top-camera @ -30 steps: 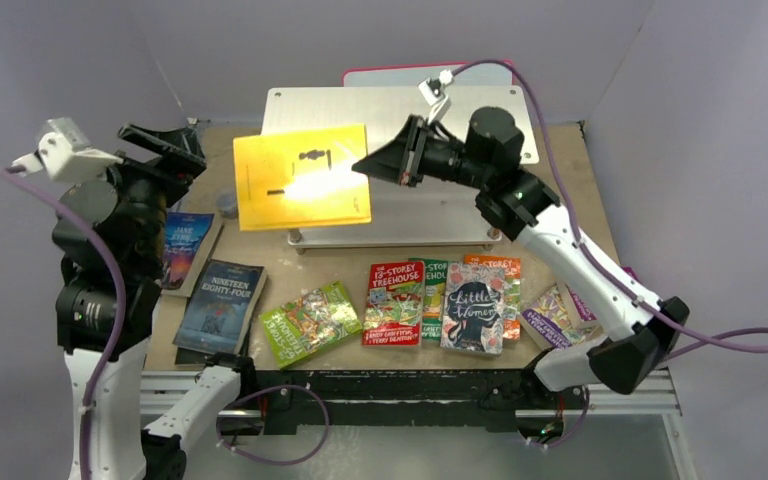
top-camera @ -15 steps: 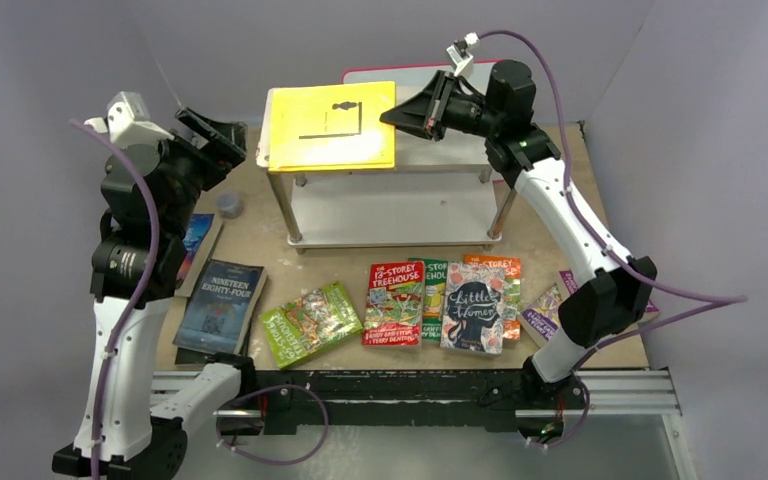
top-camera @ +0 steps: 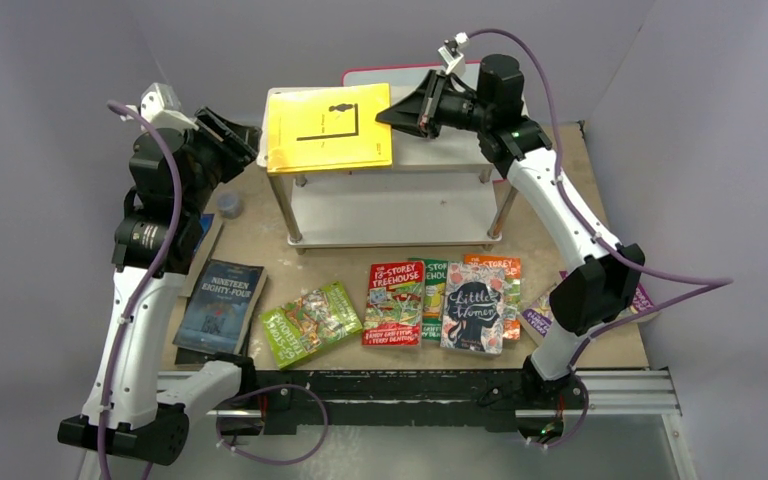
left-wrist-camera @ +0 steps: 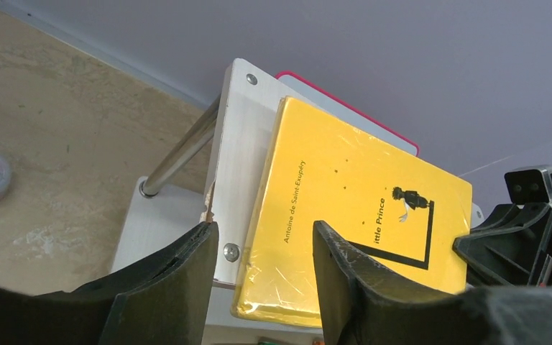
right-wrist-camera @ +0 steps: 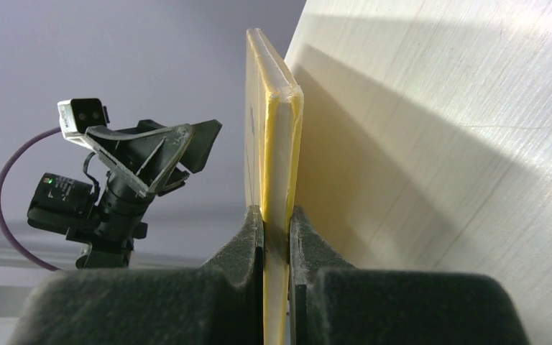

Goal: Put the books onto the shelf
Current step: Place the book on the shelf.

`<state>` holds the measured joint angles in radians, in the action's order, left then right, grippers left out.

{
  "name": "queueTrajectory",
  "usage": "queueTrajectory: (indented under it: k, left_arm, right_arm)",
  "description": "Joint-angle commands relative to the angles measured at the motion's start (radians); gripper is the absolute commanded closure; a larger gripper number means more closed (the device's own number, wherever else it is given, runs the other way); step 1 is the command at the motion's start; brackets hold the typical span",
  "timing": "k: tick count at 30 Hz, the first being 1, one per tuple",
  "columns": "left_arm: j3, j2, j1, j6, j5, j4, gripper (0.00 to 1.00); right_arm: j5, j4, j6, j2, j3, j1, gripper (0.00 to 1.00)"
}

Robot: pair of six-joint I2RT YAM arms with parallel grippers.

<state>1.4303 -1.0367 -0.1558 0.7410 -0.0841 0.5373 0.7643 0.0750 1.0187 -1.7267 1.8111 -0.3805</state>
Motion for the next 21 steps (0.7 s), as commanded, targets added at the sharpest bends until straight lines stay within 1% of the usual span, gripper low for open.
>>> queueTrajectory:
  k: [1,3,4,5,8,11,13,15,17,19,21]
  left_arm:
    - [0.008,0.003,0.009,-0.008,0.013,-0.064,0.54]
    - [0.006,-0.008,0.009,-0.008,0.015,-0.065,0.57]
    - [0.004,-0.014,0.009,-0.007,0.016,-0.064,0.57]
    - [0.001,-0.018,0.009,-0.005,0.018,-0.065,0.57]
    - [-0.002,-0.029,0.008,0.004,0.030,-0.069,0.56]
    - [0.003,-0.034,0.009,0.008,0.045,-0.072,0.52]
    - [0.015,-0.042,0.009,0.001,0.062,-0.068,0.46]
    - [0.038,-0.056,0.008,-0.009,0.079,-0.049,0.43]
    - [0.048,-0.061,0.008,-0.007,0.080,-0.037,0.43]
    - [0.044,-0.053,0.008,0.000,0.080,-0.039,0.44]
    - [0.030,-0.039,0.008,0.010,0.105,-0.048,0.48]
  right_arm:
    - [-0.125,-0.019,-0.068,0.009,0.047,0.008,1.00]
    - [-0.138,-0.016,-0.071,-0.009,0.053,0.009,0.99]
    - [-0.144,-0.006,-0.077,-0.017,0.059,0.008,0.96]
    - [-0.152,0.003,-0.085,-0.022,0.065,0.008,0.90]
    - [-0.193,0.043,-0.124,-0.019,0.075,0.008,0.66]
    - [-0.307,0.105,-0.247,0.006,0.092,0.008,0.45]
    - [-0.380,0.151,-0.322,0.030,0.091,0.008,0.35]
    - [-0.472,0.203,-0.388,0.050,0.101,0.008,0.30]
    - [-0.528,0.240,-0.442,0.070,0.101,0.007,0.29]
    - [-0.532,0.261,-0.476,0.087,0.097,0.005,0.29]
    - [-0.522,0.281,-0.502,0.102,0.090,-0.006,0.29]
